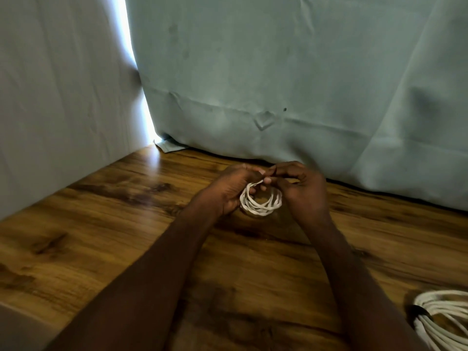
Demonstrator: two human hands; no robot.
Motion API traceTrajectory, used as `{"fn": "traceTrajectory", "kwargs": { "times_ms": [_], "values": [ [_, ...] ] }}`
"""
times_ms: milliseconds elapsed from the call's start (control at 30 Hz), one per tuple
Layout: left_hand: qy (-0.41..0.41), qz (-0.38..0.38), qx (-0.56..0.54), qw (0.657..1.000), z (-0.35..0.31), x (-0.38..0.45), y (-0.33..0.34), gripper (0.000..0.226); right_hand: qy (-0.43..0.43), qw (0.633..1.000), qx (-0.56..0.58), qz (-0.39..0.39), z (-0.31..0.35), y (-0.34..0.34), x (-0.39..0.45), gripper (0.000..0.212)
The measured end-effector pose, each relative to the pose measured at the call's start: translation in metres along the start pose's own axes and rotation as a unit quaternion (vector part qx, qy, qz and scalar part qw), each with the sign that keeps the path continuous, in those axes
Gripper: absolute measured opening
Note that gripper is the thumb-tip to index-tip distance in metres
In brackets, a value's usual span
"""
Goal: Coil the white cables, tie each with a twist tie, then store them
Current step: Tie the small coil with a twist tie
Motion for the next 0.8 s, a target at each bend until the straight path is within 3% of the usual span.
{"fn": "traceTrajectory", "kwargs": {
  "times_ms": [100,200,333,500,633,700,800],
  "values": [
    [0.103,-0.049,0.134,0.984,-0.013,-0.004,0.003,0.008,0.077,0.994,0.058,-0.042,-0.014,-0.009,-0.002,0.011],
    [0.174,-0.018,0.27,0.947,-0.017,-0.015,0.023,0.005,0.069,0.996,0.025,-0.046,-0.013,-0.014,0.001,0.011],
    [0.181,0.031,0.371,0.91,-0.015,-0.017,0.033,0.008,0.031,0.999,-0.007,-0.029,-0.001,-0.012,0.004,0.006],
    [0.114,0.075,0.27,0.953,-0.013,-0.023,0.041,0.031,0.074,0.997,0.018,-0.027,-0.005,-0.012,0.005,0.007],
    [0.086,0.077,0.23,0.966,-0.004,-0.017,0.038,0.016,0.17,0.982,0.069,-0.049,-0.018,-0.018,0.0,0.004],
    [0.118,0.096,0.264,0.952,-0.004,-0.02,0.047,0.026,0.239,0.96,0.126,-0.074,-0.028,-0.022,-0.008,0.007],
    [0.176,0.136,0.296,0.929,-0.007,-0.031,0.063,0.052,0.367,0.89,0.263,-0.066,-0.049,-0.013,-0.023,0.02]
  ]
}}
Point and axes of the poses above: each hand's wrist, its own x-axis towards the middle knuckle, its own y-axis out of the palm, z = x × y, the point moved 10 cm from there along x, towards the middle knuckle, and after that the axes turned 5 degrees about -y, right-handed, at the moved point
